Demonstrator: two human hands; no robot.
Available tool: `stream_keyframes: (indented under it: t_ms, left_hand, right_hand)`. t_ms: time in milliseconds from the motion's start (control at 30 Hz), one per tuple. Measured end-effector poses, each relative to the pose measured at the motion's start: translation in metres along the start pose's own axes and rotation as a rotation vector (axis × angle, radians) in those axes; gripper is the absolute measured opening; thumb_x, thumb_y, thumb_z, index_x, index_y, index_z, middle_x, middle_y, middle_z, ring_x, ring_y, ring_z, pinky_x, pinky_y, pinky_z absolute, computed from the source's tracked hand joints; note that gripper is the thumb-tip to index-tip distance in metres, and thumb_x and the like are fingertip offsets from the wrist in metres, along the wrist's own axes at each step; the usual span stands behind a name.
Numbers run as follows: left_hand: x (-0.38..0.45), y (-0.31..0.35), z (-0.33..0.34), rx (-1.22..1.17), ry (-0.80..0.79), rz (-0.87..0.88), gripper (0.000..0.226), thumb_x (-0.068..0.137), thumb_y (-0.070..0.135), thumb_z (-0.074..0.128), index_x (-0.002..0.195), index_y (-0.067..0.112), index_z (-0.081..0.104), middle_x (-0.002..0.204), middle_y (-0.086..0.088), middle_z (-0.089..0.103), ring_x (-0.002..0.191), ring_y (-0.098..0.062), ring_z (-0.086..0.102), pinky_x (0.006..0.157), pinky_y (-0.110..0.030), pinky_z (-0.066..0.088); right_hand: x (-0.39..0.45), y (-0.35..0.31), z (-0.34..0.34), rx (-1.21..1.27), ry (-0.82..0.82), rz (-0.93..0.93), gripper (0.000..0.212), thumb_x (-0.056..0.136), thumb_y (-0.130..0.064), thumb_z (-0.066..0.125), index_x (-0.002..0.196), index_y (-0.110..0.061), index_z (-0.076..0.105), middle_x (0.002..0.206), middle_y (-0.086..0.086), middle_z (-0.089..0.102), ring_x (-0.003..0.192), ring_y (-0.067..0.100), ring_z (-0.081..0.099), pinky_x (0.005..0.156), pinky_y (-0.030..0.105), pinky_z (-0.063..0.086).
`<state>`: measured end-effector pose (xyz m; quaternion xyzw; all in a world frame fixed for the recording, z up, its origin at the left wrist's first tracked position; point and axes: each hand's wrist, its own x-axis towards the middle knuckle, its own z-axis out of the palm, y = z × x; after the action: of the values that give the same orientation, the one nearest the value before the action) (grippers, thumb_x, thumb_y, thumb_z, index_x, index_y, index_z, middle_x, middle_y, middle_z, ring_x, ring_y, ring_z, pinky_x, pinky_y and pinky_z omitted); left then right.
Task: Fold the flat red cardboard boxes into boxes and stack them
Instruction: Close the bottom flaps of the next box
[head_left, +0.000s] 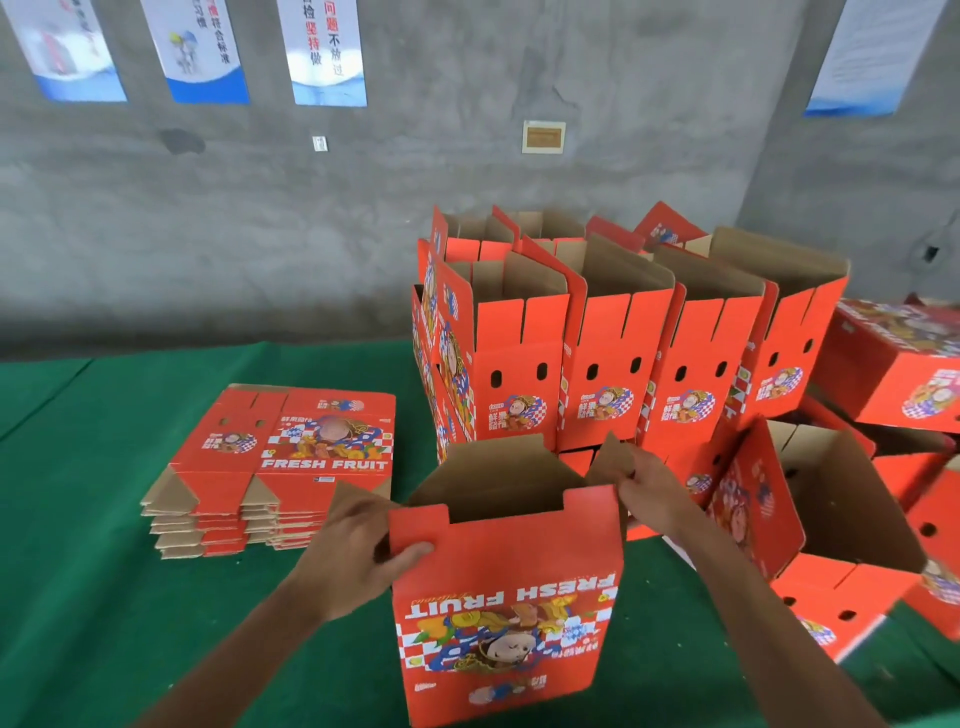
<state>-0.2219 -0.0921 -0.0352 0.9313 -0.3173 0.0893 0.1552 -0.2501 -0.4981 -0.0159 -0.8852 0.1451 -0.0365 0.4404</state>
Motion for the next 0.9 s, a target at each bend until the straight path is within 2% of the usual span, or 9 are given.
stream_keyframes:
  t_ms: [100,200,267,333,467,633,733,833,900]
  left_hand:
    - [0.013,0.002,0.006,-0.075,-0.078,-0.241,0.093,0.084,0.092,0.030,0.156,0.033,0.028,0.129,0.011,0.060,0.129,-0.015,0.046,0.117,-0.046,0.039]
    - [0.023,0.016,0.015,0.050,-0.108,-0.191,0.074,0.093,0.081,0.015,0.158,0.052,-0.003,0.144,0.011,0.053,0.139,-0.017,0.040,0.124,-0.047,0.025]
    - [0.027,0.026,0.024,0.236,-0.117,-0.114,0.063,0.093,0.074,-0.001,0.154,0.060,0.009,0.153,0.003,0.047,0.140,-0.022,0.042,0.121,-0.051,0.023]
    - [0.035,0.034,0.029,0.365,-0.122,-0.125,0.062,0.095,0.065,0.012,0.153,0.057,0.033,0.164,-0.006,0.036,0.141,-0.034,0.044,0.114,-0.060,0.031]
    - [0.052,0.043,0.040,0.427,-0.236,-0.199,0.067,0.093,0.065,0.009,0.159,0.055,0.004,0.173,-0.008,-0.001,0.152,-0.037,0.022,0.114,-0.061,0.018]
    - [0.059,0.046,0.051,0.451,-0.235,-0.265,0.068,0.091,0.065,0.013,0.157,0.053,0.006,0.170,-0.005,0.016,0.153,-0.033,0.020,0.117,-0.066,0.010]
    - [0.059,0.050,0.046,0.417,-0.161,-0.311,0.064,0.093,0.065,0.027,0.156,0.054,0.023,0.167,-0.001,0.028,0.154,-0.033,0.023,0.110,-0.077,-0.014]
    - [0.051,0.060,0.042,0.368,-0.008,-0.303,0.070,0.079,0.063,0.057,0.145,0.040,0.056,0.156,-0.010,0.048,0.147,-0.040,0.038,0.112,-0.082,0.002]
    - [0.051,0.062,0.043,0.342,0.128,-0.326,0.087,0.071,0.062,0.069,0.150,0.030,0.052,0.162,-0.017,0.036,0.152,-0.043,0.026,0.115,-0.077,0.002]
  right_hand:
    - [-0.010,-0.003,-0.003,-0.041,-0.041,-0.058,0.029,0.105,-0.010,0.046,0.127,-0.027,0.055,0.102,0.001,0.070,0.086,0.021,0.071,0.073,0.037,0.062]
    - [-0.019,-0.001,0.003,-0.123,0.017,-0.176,0.039,0.106,-0.013,0.046,0.144,-0.024,0.049,0.106,-0.004,0.065,0.097,0.015,0.065,0.076,0.026,0.050]
    - [-0.025,0.004,0.011,-0.068,0.037,-0.247,0.040,0.109,-0.018,0.043,0.148,-0.027,0.044,0.116,-0.007,0.065,0.109,0.012,0.063,0.084,0.021,0.050]
    - [-0.029,0.009,0.019,-0.008,0.028,-0.278,0.047,0.110,-0.028,0.041,0.155,-0.037,0.032,0.138,-0.021,0.053,0.125,-0.003,0.052,0.095,0.008,0.040]
    - [-0.033,0.017,0.037,0.079,0.004,-0.334,0.056,0.105,-0.034,0.052,0.150,-0.059,0.030,0.149,-0.041,0.035,0.138,-0.017,0.033,0.104,0.005,0.032]
    - [-0.034,0.014,0.053,0.088,0.035,-0.330,0.055,0.094,-0.077,0.047,0.146,-0.061,0.038,0.145,-0.040,0.038,0.137,-0.017,0.030,0.110,0.022,0.032]
    - [-0.034,0.013,0.052,0.117,0.049,-0.340,0.044,0.104,-0.058,0.048,0.147,-0.060,0.040,0.146,-0.039,0.040,0.141,-0.014,0.027,0.113,0.016,0.024]
    - [-0.032,0.019,0.046,0.012,0.003,-0.352,0.064,0.102,-0.035,0.063,0.154,-0.055,0.031,0.154,-0.025,0.038,0.147,-0.004,0.025,0.121,0.025,0.022]
    - [-0.030,0.018,0.046,-0.050,-0.011,-0.341,0.077,0.098,-0.030,0.067,0.155,-0.055,0.023,0.157,-0.020,0.034,0.148,0.001,0.023,0.123,0.030,0.022]
